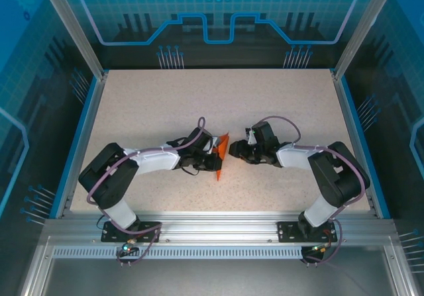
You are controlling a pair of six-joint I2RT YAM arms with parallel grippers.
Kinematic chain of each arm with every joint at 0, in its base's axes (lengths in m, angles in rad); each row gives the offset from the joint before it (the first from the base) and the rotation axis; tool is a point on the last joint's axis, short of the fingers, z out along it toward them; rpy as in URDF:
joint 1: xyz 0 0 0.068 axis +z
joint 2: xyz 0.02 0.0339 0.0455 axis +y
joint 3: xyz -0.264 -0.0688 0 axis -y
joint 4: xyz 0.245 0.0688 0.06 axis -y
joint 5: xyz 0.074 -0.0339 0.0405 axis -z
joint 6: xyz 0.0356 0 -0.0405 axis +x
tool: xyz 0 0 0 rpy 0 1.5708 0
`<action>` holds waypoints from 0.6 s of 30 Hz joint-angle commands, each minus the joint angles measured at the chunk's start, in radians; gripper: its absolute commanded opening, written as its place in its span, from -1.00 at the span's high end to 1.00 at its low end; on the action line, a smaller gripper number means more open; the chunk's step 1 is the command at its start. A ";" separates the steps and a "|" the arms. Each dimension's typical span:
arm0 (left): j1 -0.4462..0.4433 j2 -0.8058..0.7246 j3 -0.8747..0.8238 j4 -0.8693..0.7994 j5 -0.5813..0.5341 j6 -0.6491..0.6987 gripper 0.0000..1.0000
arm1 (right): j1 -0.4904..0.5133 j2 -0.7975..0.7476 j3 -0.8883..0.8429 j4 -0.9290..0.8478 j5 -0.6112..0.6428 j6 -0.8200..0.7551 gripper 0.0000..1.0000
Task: Fold a paper plane with a square sheet of paper (fold left side to right side)
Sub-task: Fold the wing for the fifth time at the center of the table.
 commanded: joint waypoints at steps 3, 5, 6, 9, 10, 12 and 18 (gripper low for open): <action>0.007 0.046 0.005 0.048 0.096 -0.050 0.77 | -0.011 -0.023 -0.031 0.019 -0.026 -0.019 0.03; 0.008 0.064 0.015 0.046 0.109 -0.055 0.77 | -0.011 -0.022 -0.036 0.022 -0.022 -0.021 0.03; 0.008 0.072 0.020 0.046 0.113 -0.059 0.77 | -0.011 -0.023 -0.039 0.023 -0.018 -0.021 0.03; 0.007 0.088 0.028 0.048 0.124 -0.068 0.77 | -0.016 -0.030 -0.054 0.041 -0.016 -0.012 0.03; 0.008 0.091 0.026 0.053 0.125 -0.072 0.77 | -0.018 -0.031 -0.060 0.050 -0.019 -0.009 0.03; 0.013 0.092 0.017 0.073 0.139 -0.089 0.78 | -0.024 -0.036 -0.067 0.072 -0.030 -0.003 0.03; 0.047 0.093 -0.040 0.187 0.196 -0.156 0.81 | -0.030 -0.026 -0.080 0.156 -0.070 0.020 0.04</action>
